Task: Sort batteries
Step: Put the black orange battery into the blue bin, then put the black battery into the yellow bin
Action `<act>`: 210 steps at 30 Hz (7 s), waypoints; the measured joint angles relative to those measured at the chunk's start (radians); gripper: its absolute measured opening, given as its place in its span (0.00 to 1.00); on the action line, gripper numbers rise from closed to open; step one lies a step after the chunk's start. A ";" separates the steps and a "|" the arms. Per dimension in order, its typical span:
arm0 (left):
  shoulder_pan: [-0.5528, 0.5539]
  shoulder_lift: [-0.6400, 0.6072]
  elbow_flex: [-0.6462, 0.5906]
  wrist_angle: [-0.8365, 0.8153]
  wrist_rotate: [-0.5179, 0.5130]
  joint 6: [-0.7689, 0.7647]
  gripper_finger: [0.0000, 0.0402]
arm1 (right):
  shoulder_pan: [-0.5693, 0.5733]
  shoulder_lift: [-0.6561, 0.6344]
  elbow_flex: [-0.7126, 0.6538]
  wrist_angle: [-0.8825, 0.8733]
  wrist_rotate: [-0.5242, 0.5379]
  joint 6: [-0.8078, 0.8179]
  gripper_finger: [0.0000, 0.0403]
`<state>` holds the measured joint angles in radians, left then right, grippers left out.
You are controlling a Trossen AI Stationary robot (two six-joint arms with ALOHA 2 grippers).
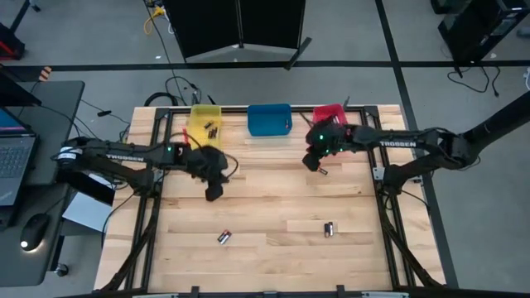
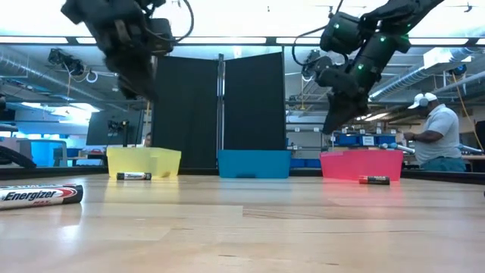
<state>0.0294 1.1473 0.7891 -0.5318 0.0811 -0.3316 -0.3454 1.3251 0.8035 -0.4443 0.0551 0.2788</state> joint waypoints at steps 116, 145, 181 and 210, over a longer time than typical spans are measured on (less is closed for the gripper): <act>0.624 1.110 1.081 -0.225 0.053 0.643 0.10 | 0.129 0.084 -0.009 0.179 0.134 -0.028 0.03; 0.624 1.122 1.088 -0.362 -0.008 0.669 0.36 | 0.125 0.084 -0.009 0.204 0.136 -0.044 0.07; 0.420 0.178 -0.146 0.893 -0.057 0.398 0.02 | 0.187 0.083 -0.253 0.608 0.088 0.012 0.02; 0.315 0.104 -0.382 1.152 0.043 0.352 0.02 | 0.476 0.084 0.038 -0.082 0.100 0.312 0.11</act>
<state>0.3447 1.2510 0.4068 0.6201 0.1246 0.0199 0.1302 1.4090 0.8416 -0.5267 0.1551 0.5906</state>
